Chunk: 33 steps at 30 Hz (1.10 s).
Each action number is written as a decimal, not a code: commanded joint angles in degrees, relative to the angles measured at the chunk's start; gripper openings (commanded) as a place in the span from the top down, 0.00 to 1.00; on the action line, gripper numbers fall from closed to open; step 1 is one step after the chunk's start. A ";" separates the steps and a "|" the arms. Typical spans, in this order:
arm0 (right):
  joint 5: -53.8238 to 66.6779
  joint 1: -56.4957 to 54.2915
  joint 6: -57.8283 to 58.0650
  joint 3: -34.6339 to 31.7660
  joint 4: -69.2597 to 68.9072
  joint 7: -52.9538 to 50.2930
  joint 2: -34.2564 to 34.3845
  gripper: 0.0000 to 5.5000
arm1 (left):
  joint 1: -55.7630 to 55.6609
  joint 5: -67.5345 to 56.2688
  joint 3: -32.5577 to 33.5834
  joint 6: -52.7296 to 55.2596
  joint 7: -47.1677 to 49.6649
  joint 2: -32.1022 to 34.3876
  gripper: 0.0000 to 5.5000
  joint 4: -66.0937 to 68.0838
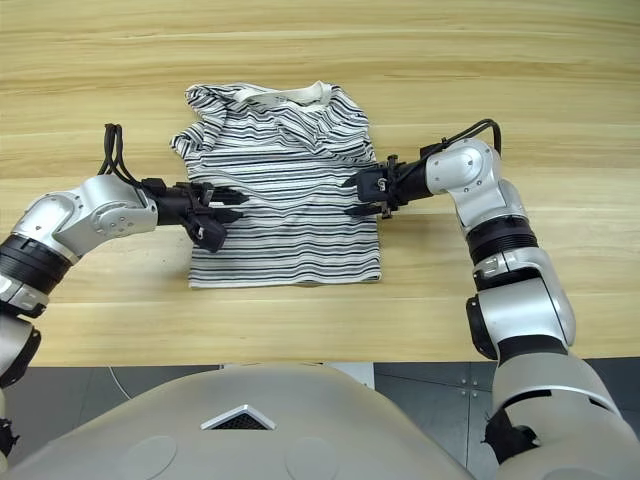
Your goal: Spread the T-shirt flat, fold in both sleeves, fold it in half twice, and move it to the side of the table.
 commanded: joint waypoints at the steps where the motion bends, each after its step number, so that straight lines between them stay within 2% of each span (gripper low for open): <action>1: -0.74 10.38 5.93 4.77 -8.90 10.17 -7.19 0.59 | 9.42 -8.83 -6.25 6.97 -26.82 11.37 0.67 -13.30; 6: 1.72 13.85 10.14 6.17 -16.31 13.04 -9.41 0.59 | 10.29 -11.48 -4.15 10.40 -32.12 11.68 0.67 -17.26; 11: 5.00 14.39 13.55 5.59 -20.32 13.00 -9.50 0.59 | 11.20 -10.18 -2.26 11.32 -32.01 9.94 0.67 -16.90; 17: 29.00 2.89 32.43 -5.36 -23.33 21.14 -5.81 0.59 | 11.90 -10.63 -1.53 10.73 -32.36 8.76 0.67 -16.60; 19: 30.01 -0.96 33.60 -7.56 -19.41 20.66 -4.24 0.59 | 12.37 -10.91 -1.44 10.55 -32.71 8.68 0.67 -16.89; 24: 23.13 -11.09 26.59 -9.13 -0.15 9.97 2.81 0.59 | 13.08 -12.46 -0.65 10.64 -34.48 9.00 0.67 -18.45; 28: 12.06 -15.83 16.09 -5.69 13.56 -3.64 7.35 0.59 | 12.83 -12.52 -0.19 10.43 -34.85 8.34 0.67 -17.62; 33: 1.45 -17.91 11.66 -1.65 26.01 -16.91 12.98 0.59 | 10.50 -13.20 0.26 9.46 -35.99 6.83 0.67 -15.29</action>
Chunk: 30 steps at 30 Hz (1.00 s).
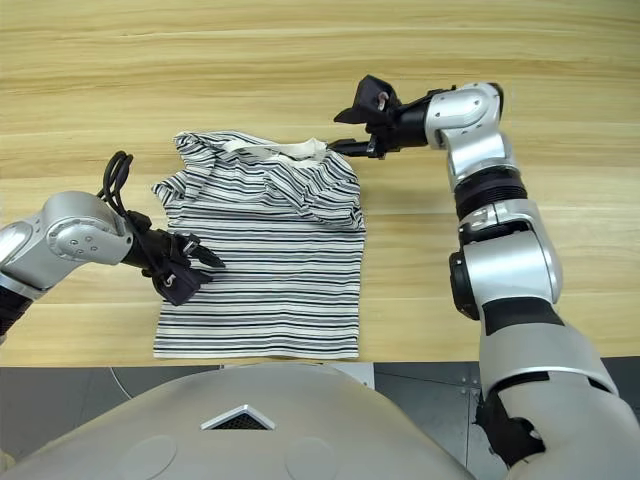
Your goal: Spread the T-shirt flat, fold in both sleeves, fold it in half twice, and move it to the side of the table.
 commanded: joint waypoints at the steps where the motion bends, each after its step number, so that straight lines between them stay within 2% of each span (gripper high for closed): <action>1: -6.18 -1.88 -2.06 2.35 7.09 -6.69 3.03 0.59 | 1.51 2.75 -2.75 0.04 -3.56 -1.71 0.67 4.71; 8: -11.81 -0.61 0.60 3.53 12.88 -15.70 4.89 0.59 | -3.59 1.56 -2.09 -3.33 -5.41 -5.05 0.67 12.02; 11: -14.22 -2.23 6.64 3.56 14.85 -29.60 5.53 0.59 | -4.94 1.31 -1.99 -4.70 -5.92 -5.90 0.67 14.37; 15: -22.18 -5.06 7.72 8.15 16.16 -42.99 3.87 0.59 | -6.30 0.96 -1.81 -6.15 -6.36 -6.62 0.67 17.09; 18: -24.40 -6.39 4.16 8.86 16.40 -43.83 5.46 0.59 | -6.54 1.06 -1.86 -7.43 -5.94 -7.13 0.67 19.29; 22: -23.08 -5.17 -5.09 7.46 15.54 -38.25 8.48 0.59 | -7.27 1.84 -1.99 -9.69 -4.91 -8.14 0.67 23.14; 26: -22.91 -4.88 -12.01 6.93 14.26 -33.48 8.02 0.59 | -10.58 1.80 0.15 -10.10 -1.22 -11.68 0.67 26.06; 30: -26.97 -6.63 -13.03 9.66 12.30 -35.45 5.74 0.59 | -11.98 0.27 3.82 -6.60 0.44 -12.75 0.67 16.91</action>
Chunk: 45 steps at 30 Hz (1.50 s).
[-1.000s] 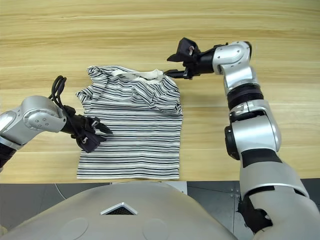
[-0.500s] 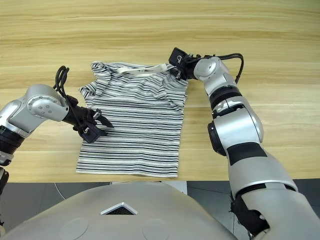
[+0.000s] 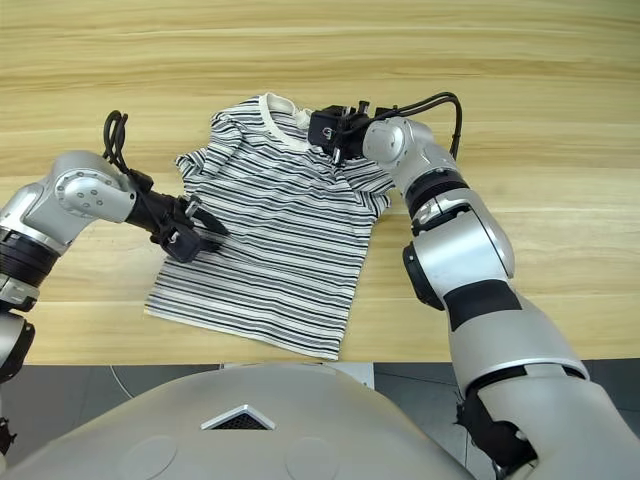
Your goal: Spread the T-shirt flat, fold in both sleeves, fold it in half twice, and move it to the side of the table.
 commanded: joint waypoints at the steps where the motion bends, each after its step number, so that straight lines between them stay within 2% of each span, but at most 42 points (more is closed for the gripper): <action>1: -4.68 -1.75 0.51 3.03 -1.86 -3.50 -2.68 0.59 | -1.37 0.49 2.01 2.68 0.98 -1.52 0.67 -4.67; 6: -11.11 -2.50 4.01 7.05 -2.69 -11.85 -5.00 0.59 | -3.81 -1.66 3.26 4.20 0.38 -3.98 0.67 -3.03; 11: -12.79 -2.32 6.23 7.95 -2.09 -10.86 -7.53 0.59 | 4.62 -2.36 4.22 6.71 1.22 -1.43 0.67 -8.86; 14: -11.84 -2.13 4.94 7.21 -2.99 -9.03 -8.22 0.59 | 5.40 -5.31 5.42 8.32 0.04 -1.38 0.67 -11.33; 17: -7.75 -1.37 2.80 4.11 -4.41 -4.83 -7.88 0.59 | 1.47 -2.82 7.46 9.06 6.84 -6.23 0.67 -4.61; 20: -4.27 -0.48 1.25 1.29 -6.40 -2.99 -7.91 0.59 | -0.25 1.57 6.15 8.12 11.89 -9.80 0.67 8.10; 24: -0.75 -0.76 -0.14 -1.74 -10.18 -2.54 -7.69 0.59 | 1.32 9.93 1.28 4.32 16.39 -9.89 0.67 21.50; 28: 0.58 1.75 0.42 -1.75 -11.48 1.95 -7.24 0.59 | 0.85 13.72 -1.60 2.31 18.63 -9.09 0.67 25.72; 39: -4.13 4.81 9.68 2.29 -0.29 -1.44 -6.54 0.59 | 3.94 11.26 -3.53 1.97 16.08 -6.47 0.67 20.01; 45: -2.16 3.45 5.14 1.25 -1.94 -1.95 -5.22 0.59 | 4.65 11.03 -3.35 3.02 16.39 -6.41 0.67 17.83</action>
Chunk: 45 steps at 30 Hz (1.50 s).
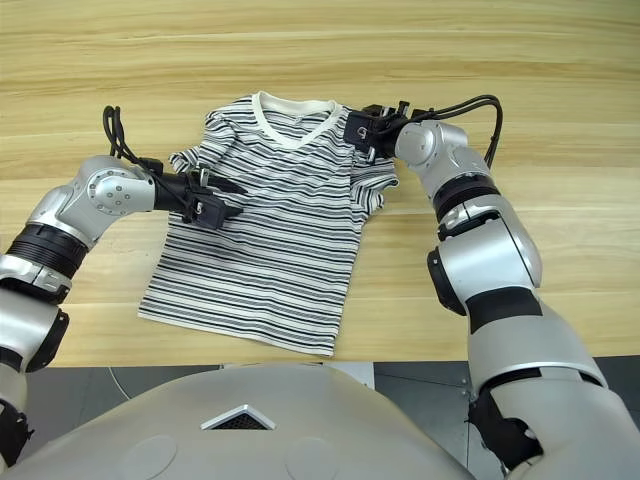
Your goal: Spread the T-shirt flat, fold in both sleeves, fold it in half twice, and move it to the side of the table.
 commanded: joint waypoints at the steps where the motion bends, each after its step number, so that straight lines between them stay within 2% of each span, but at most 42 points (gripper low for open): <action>1: -0.03 0.99 -3.70 0.08 -0.72 1.23 1.00 0.59 | 5.73 4.86 -4.21 3.09 -4.35 0.62 0.67 1.53; 5: 2.81 0.96 -13.56 -1.70 -4.73 2.30 1.89 0.59 | 2.87 3.29 -1.58 5.09 0.61 -3.96 0.67 0.51; 9: 4.10 0.23 -17.13 -3.59 -11.49 2.26 -0.69 0.59 | -0.39 3.50 0.70 6.11 4.04 -5.75 0.67 -1.07; 14: -0.18 -0.77 -11.96 -3.78 -15.65 -3.87 -4.55 0.59 | -1.13 3.38 2.32 6.91 3.55 -4.88 0.67 -4.12; 18: -0.07 0.39 -7.07 -5.01 -15.65 -3.26 -8.43 0.59 | 0.30 2.96 2.48 7.06 1.66 -3.32 0.67 -6.39; 21: 6.19 1.87 -5.12 -8.70 -16.61 2.04 -8.54 0.59 | 1.74 1.50 3.45 7.90 0.04 -1.80 0.67 -8.75; 25: 24.41 9.85 6.56 -16.55 -29.35 20.60 -7.77 0.59 | 5.07 -0.96 5.18 9.64 -4.51 2.56 0.67 -14.78; 28: 37.05 15.03 23.45 -21.22 -41.91 29.97 -8.34 0.59 | 8.39 -0.92 5.83 10.87 -6.69 5.84 0.67 -18.76; 32: 41.74 18.26 33.27 -24.76 -50.16 30.34 -9.81 0.59 | 11.15 -2.14 6.36 12.46 -8.86 7.47 0.67 -23.42; 36: 45.33 20.74 40.16 -26.32 -55.33 30.47 -8.97 0.59 | 9.77 -5.00 9.10 14.95 -7.58 5.52 0.67 -25.97; 39: 44.71 22.35 41.17 -26.30 -51.16 28.87 -8.09 0.59 | 10.74 -6.62 10.20 16.19 -7.95 5.46 0.67 -26.69; 45: 41.49 20.30 38.13 -25.92 -36.25 26.04 -6.84 0.59 | 14.24 -5.12 8.39 16.48 -9.79 6.13 0.67 -26.18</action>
